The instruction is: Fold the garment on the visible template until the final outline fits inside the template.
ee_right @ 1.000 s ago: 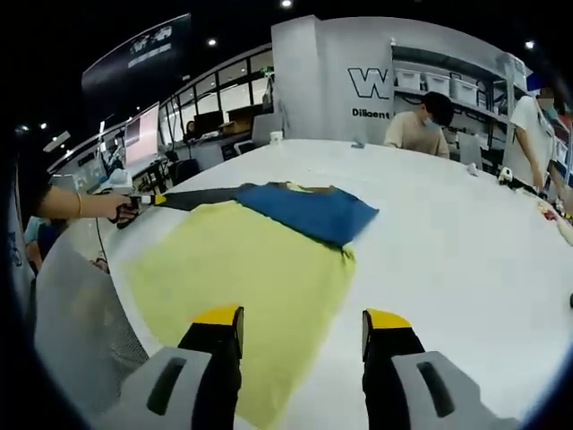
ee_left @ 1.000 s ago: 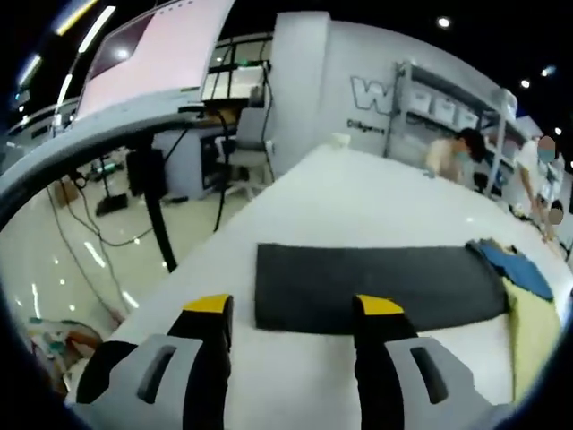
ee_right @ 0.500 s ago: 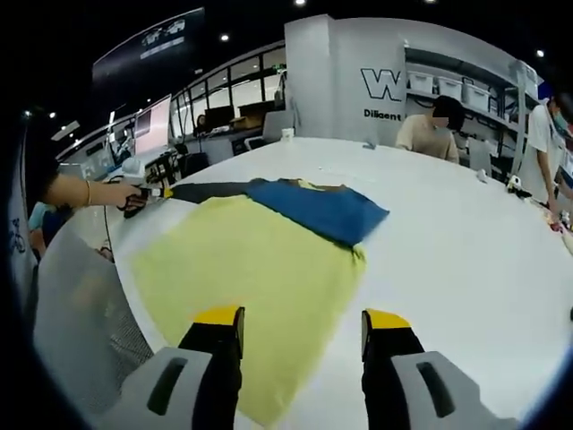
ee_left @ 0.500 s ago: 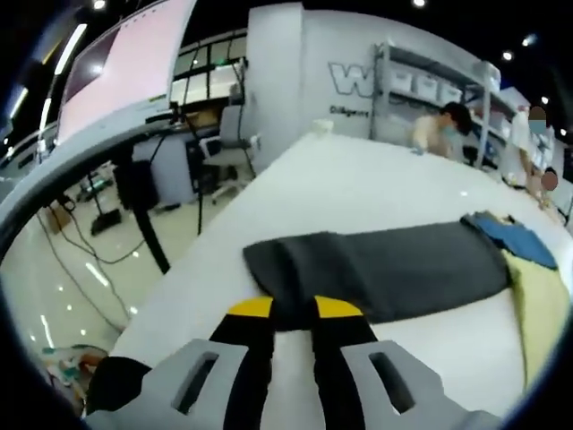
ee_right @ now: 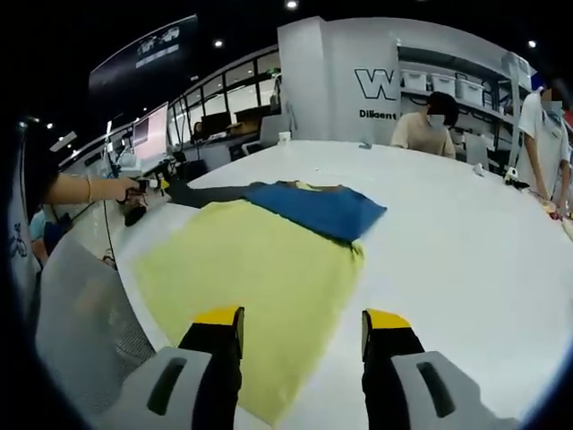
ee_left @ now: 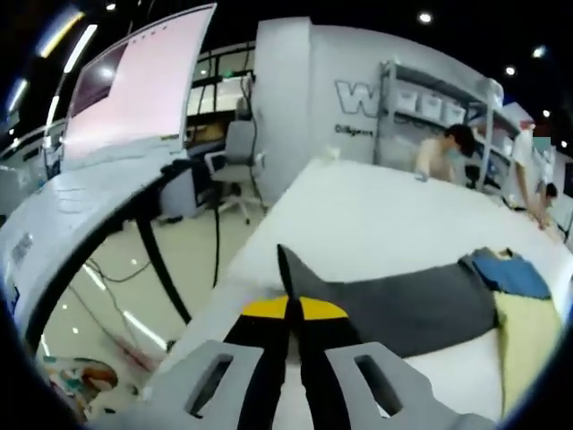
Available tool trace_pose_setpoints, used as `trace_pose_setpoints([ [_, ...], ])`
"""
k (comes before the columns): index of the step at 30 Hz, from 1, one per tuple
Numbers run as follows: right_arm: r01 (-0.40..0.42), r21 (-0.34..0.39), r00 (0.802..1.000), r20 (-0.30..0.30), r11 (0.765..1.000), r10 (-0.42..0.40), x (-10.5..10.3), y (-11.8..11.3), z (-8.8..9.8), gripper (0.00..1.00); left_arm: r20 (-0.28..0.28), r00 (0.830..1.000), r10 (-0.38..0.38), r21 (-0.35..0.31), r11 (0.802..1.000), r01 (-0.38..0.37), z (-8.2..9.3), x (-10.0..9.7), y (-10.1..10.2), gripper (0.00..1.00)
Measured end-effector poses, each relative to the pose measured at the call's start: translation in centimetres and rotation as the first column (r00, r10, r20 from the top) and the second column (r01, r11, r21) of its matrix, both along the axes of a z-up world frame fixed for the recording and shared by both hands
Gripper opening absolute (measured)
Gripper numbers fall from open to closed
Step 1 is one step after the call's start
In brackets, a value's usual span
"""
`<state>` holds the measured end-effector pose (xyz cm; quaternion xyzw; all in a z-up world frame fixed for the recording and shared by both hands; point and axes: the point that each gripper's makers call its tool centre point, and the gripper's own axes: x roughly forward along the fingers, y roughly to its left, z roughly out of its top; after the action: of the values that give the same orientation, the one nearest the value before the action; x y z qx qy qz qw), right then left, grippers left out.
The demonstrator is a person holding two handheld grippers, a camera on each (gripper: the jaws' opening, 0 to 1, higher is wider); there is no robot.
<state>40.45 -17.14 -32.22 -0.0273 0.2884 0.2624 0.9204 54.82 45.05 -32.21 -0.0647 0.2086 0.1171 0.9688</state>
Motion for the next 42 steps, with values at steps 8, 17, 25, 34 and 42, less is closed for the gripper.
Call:
trace_pose_setpoints([
  [8, 0.011, 0.022, 1.0, 0.012, 1.0, -0.012, 0.2, -0.5, 0.1, 0.51, 0.092, 0.995, -0.03, 0.008, 1.0, 0.03, 4.5, 2.5, -1.3, 0.02],
  [17, 0.031, 0.048, 0.999, 0.011, 0.998, -0.032, -0.6, -0.8, 0.0, 0.51, 0.177, 0.982, -0.068, 0.012, 0.998, 0.067, 9.2, 5.0, -3.2, 0.02],
  [25, -0.001, 0.023, 1.0, 0.015, 1.0, 0.0, -1.8, 0.1, -0.3, 0.52, 0.28, 0.947, -0.159, -0.007, 0.986, 0.168, 14.6, 7.6, -7.1, 0.01],
  [34, -0.016, 0.061, 0.999, 0.05, 0.998, 0.013, -1.8, 1.1, 1.1, 0.53, 0.407, 0.866, -0.291, -0.023, 0.944, 0.328, 20.5, 11.1, -14.5, 0.01],
  [42, -0.004, 0.061, 0.997, 0.082, 0.998, -0.001, -1.2, 0.3, 2.1, 0.53, 0.483, 0.776, -0.406, -0.034, 0.877, 0.48, 23.2, 12.6, -22.9, 0.01],
])
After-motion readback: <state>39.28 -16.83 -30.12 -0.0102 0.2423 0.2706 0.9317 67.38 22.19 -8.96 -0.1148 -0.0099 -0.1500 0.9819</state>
